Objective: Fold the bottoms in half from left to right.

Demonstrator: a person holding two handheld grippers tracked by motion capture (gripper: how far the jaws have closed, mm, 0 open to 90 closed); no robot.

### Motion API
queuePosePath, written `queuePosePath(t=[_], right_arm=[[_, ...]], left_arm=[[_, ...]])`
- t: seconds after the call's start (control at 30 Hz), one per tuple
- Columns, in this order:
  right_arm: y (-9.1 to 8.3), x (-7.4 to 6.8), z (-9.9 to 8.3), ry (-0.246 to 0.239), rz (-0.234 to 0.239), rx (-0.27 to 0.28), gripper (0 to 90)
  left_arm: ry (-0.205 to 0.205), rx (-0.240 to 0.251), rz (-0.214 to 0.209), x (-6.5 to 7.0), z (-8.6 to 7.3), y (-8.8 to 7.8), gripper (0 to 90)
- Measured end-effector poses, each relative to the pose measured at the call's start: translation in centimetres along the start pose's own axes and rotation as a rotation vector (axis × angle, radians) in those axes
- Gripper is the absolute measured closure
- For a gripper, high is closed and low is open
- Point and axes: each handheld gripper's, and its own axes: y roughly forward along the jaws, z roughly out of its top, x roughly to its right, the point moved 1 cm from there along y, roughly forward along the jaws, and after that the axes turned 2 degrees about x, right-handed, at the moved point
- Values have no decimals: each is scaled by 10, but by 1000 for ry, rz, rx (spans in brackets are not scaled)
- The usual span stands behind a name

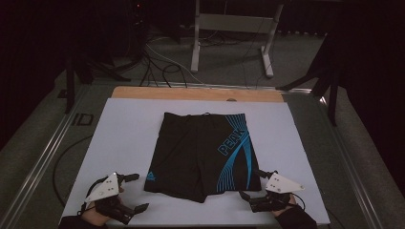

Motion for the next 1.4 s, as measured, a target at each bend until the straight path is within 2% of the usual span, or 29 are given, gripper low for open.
queuePosePath(t=[0.5,0.77,0.83,0.93,1.03,1.17,1.27,1.37,1.4], right_arm=[[0,-1,2,0,8,-13,90],[-1,-3,8,3,9,-11,91],[-2,-4,12,-7,8,-4,91],[-5,-5,19,11,10,10,91],[-7,-5,27,0,3,5,94],[-9,-3,34,12,1,19,94],[-9,-2,46,17,8,29,94],[-9,-1,57,1,11,28,94],[-9,-1,61,7,17,44,94]], left_arm=[[-5,4,5,-1,1,1,2],[6,4,8,0,8,0,2],[12,-4,11,0,13,-2,3],[9,-1,14,0,16,-4,2],[8,-9,12,-2,22,-8,3],[12,-14,19,-4,27,-11,2],[14,-18,18,-5,34,-15,2],[18,-22,17,-6,38,-17,2],[16,-21,19,-7,40,-18,3]])
